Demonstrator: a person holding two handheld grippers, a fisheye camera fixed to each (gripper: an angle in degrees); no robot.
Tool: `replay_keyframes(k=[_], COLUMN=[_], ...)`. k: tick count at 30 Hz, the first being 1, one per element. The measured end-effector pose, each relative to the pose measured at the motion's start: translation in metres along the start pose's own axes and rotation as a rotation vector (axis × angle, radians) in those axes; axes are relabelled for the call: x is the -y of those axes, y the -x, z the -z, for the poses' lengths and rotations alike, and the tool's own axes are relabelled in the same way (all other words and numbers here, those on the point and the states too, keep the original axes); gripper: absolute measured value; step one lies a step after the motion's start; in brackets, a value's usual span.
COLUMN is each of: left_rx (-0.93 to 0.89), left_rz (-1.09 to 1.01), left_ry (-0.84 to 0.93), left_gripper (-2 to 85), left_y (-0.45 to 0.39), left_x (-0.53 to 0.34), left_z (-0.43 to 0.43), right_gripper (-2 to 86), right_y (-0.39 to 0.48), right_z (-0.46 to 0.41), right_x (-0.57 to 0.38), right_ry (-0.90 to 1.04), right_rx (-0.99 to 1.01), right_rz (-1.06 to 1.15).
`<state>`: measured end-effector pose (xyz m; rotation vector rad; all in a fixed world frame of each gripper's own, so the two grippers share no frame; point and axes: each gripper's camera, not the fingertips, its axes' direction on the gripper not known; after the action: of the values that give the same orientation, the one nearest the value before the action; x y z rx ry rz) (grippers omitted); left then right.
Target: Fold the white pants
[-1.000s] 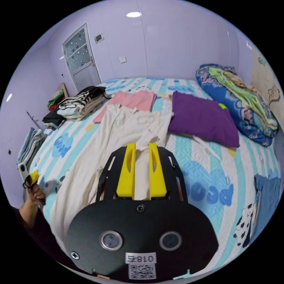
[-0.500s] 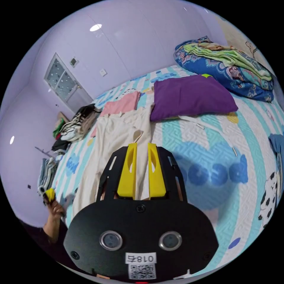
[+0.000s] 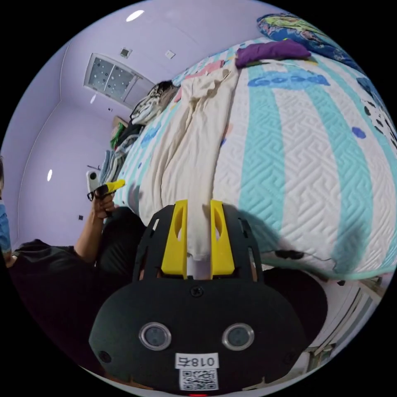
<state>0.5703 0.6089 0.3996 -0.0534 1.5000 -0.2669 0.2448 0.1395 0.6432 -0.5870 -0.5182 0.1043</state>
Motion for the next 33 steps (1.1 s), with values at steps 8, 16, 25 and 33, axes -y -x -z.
replay_keyframes(k=[8,16,25,33], left_rx=[0.127,0.133,0.154,0.253], left_rz=[0.068,0.017,-0.020,-0.041], left_ry=[0.212,0.210,0.282,0.295], left_gripper=[9.1,9.0,9.3,11.0], left_y=[-0.021,-0.049,-0.079,-0.104], left_x=[-0.023,-0.023,-0.023,-0.028], left_z=[-0.076,-0.090,-0.093,-0.092], right_gripper=[8.1,9.2,8.5,8.6], right_y=[-0.006,-0.018,-0.029,-0.045], right_z=[-0.011,-0.017,-0.023,-0.020], right_x=[-0.058,-0.086,-0.108,-0.118], right_ry=[0.052,0.087,0.150,0.121], right_rx=[-0.083,-0.095,-0.035,-0.009], right_rz=[0.092,0.165,0.214,0.177])
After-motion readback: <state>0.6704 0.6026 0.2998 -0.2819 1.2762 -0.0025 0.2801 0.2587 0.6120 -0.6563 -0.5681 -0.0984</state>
